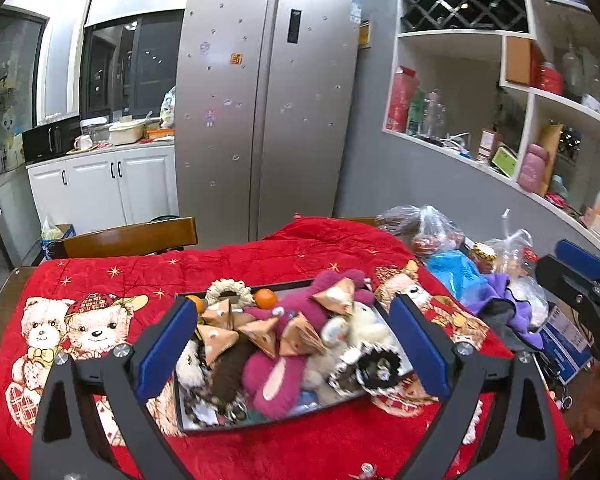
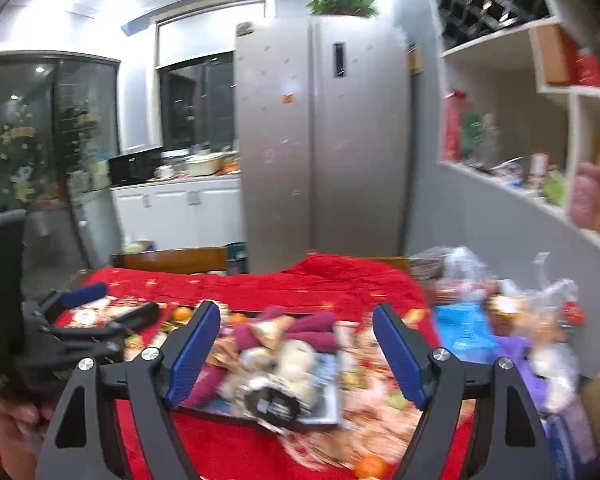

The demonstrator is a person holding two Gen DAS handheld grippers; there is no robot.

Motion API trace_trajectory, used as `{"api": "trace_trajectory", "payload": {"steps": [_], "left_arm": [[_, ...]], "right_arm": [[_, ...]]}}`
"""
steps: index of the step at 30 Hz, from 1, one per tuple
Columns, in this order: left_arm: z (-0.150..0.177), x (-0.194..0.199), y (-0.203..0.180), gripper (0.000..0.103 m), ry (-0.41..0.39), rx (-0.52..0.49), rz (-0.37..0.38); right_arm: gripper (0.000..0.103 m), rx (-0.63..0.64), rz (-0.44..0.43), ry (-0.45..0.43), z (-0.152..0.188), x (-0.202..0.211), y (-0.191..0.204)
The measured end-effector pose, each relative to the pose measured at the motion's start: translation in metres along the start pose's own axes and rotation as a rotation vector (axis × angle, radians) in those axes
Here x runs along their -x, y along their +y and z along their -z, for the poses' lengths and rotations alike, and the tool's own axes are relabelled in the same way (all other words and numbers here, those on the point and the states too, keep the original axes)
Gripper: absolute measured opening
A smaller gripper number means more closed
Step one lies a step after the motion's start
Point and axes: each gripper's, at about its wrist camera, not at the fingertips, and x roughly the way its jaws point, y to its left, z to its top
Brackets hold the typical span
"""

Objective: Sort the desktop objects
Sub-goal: 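Withdraw both open tools from the tray toward the loose bracelet and scrunchie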

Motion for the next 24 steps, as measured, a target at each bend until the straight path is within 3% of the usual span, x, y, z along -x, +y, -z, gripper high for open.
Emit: {"api": "trace_trajectory", "payload": {"steps": [7,12,14,18,24], "left_arm": [[0.069,0.026,-0.016,0.099,0.045,-0.038,-0.013],[0.128,0.033,-0.027,0.099,0.124,-0.05,0.003],[0.144,0.028,-0.029,0.099,0.154,-0.035,0.029],[0.168,0.014,-0.034,0.099,0.227,-0.018,0.063],[0.183,0.003,-0.046,0.099,0.281,-0.01,0.134]], "right_arm": [[0.085,0.037,0.134,-0.037,0.053,0.045,-0.014],[0.085,0.096,0.06,-0.021,0.111,0.04,-0.007],[0.085,0.151,0.067,0.002,0.125,0.036,-0.002],[0.085,0.181,0.049,0.007,0.131,0.03,-0.001],[0.085,0.095,0.033,0.026,0.136,0.019,-0.027]]}}
